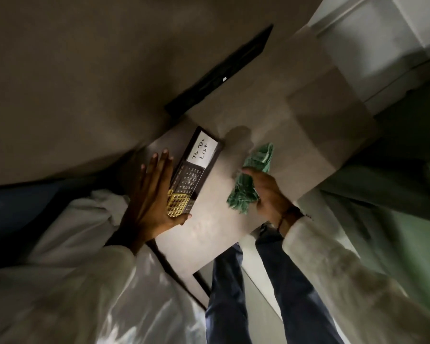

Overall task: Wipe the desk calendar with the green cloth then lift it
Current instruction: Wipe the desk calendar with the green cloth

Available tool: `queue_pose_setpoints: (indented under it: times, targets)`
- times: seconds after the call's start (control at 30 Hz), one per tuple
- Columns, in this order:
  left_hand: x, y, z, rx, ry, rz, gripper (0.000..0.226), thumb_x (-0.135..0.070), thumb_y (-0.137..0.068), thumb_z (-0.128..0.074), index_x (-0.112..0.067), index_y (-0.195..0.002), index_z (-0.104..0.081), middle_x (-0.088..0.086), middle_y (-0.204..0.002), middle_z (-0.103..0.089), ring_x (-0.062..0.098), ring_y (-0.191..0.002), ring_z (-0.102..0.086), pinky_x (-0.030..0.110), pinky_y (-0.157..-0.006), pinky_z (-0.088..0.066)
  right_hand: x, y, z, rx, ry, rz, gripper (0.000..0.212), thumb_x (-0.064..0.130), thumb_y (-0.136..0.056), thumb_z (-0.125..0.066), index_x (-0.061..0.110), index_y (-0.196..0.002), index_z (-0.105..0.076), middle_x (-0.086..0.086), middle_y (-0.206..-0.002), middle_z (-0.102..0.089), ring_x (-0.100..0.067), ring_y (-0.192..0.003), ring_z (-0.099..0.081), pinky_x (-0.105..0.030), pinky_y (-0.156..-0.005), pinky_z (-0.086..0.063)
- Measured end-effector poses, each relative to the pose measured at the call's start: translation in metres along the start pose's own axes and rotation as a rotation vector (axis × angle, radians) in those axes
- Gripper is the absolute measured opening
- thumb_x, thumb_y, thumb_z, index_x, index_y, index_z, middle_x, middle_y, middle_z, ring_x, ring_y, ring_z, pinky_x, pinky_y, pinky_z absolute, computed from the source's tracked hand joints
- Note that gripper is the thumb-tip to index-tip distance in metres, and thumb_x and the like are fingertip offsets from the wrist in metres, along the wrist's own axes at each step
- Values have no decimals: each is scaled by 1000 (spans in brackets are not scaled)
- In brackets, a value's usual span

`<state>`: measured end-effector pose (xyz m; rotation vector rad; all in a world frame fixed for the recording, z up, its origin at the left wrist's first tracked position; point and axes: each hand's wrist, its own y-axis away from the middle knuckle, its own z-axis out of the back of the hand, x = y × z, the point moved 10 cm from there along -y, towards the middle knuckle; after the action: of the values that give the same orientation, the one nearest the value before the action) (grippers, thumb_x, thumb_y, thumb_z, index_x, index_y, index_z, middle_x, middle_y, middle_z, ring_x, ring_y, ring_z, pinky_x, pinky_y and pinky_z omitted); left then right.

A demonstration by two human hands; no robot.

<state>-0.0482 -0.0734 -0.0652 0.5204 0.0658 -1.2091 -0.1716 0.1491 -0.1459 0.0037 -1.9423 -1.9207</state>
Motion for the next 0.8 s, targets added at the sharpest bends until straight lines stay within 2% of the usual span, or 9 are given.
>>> queue_pose_setpoints:
  times: [0.07, 0.13, 0.2, 0.23, 0.33, 0.43, 0.57, 0.7, 0.8]
  targets:
    - [-2, 0, -1, 6, -12, -50, 154, -67, -53, -90, -5, -166, -7, 17, -176, -5, 37, -163, -7, 62, -129, -17, -5, 6, -19, 40, -18, 40, 36, 15, -84, -74, 6, -117, -64, -10, -103, -73, -26, -88, -71, -30, -67, -56]
    - [-5, 2, -2, 0, -37, -83, 153, -70, -53, -87, -5, -166, -7, 17, -175, -6, 38, -163, -9, 62, -128, -19, -12, 9, -32, 40, -7, 103, 40, 4, -83, -73, 6, -121, -62, -15, -113, -73, -32, -100, -72, -41, -76, -62]
    - [-4, 4, -3, -11, -45, -98, 152, -73, -53, -86, -4, -165, -10, 19, -175, -8, 40, -162, -11, 64, -127, -20, -15, 11, -42, -17, 73, 196, 40, -1, -76, -76, 7, -114, -63, -16, -111, -74, -36, -100, -72, -52, -81, -62]
    - [-2, 5, -5, -7, -42, -94, 154, -75, -52, -85, -4, -165, -9, 20, -175, -8, 41, -162, -11, 65, -127, -20, -16, 12, -45, -56, 125, 249, 38, 0, -73, -77, 10, -107, -64, -15, -107, -75, -35, -97, -72, -52, -81, -62]
    - [3, 5, -11, 16, -24, -69, 164, -79, -45, -85, -9, -166, 0, 20, -175, -6, 43, -162, -9, 67, -125, -21, -10, 23, -59, -168, 319, 402, 28, 4, -71, -77, 16, -92, -64, -7, -90, -74, -24, -79, -71, -28, -66, -62]
    - [1, 5, -15, 46, -14, -66, 168, -77, -43, -88, -15, -167, 8, 18, -175, -4, 42, -162, -8, 68, -124, -22, -12, 25, -74, -223, 390, 440, 30, 11, -67, -79, 11, -94, -66, -8, -87, -76, -27, -77, -72, -37, -67, -63]
    - [-4, 3, -19, 81, 22, -68, 170, -78, -42, -87, -18, -166, 12, 11, -176, 3, 39, -163, -5, 67, -126, -21, -16, 18, -84, -213, 333, 380, 37, 16, -62, -84, 14, -96, -68, -7, -92, -77, -27, -81, -73, -45, -72, -64]
    - [-10, 0, -20, 81, 29, -98, 172, -76, -41, -89, -17, -166, 13, 9, -176, 8, 39, -163, -5, 63, -128, -17, -16, 21, -82, -195, 252, 366, 38, 9, -67, -86, 17, -100, -69, -4, -93, -75, -23, -83, -73, -42, -73, -65]
    - [-11, 2, -18, 75, 11, -101, 173, -75, -40, -90, -14, -166, 11, 13, -176, 2, 40, -163, -7, 62, -128, -18, -19, 32, -87, -223, 278, 421, 41, 17, -66, -86, 18, -104, -70, -3, -102, -78, -23, -86, -75, -45, -74, -65]
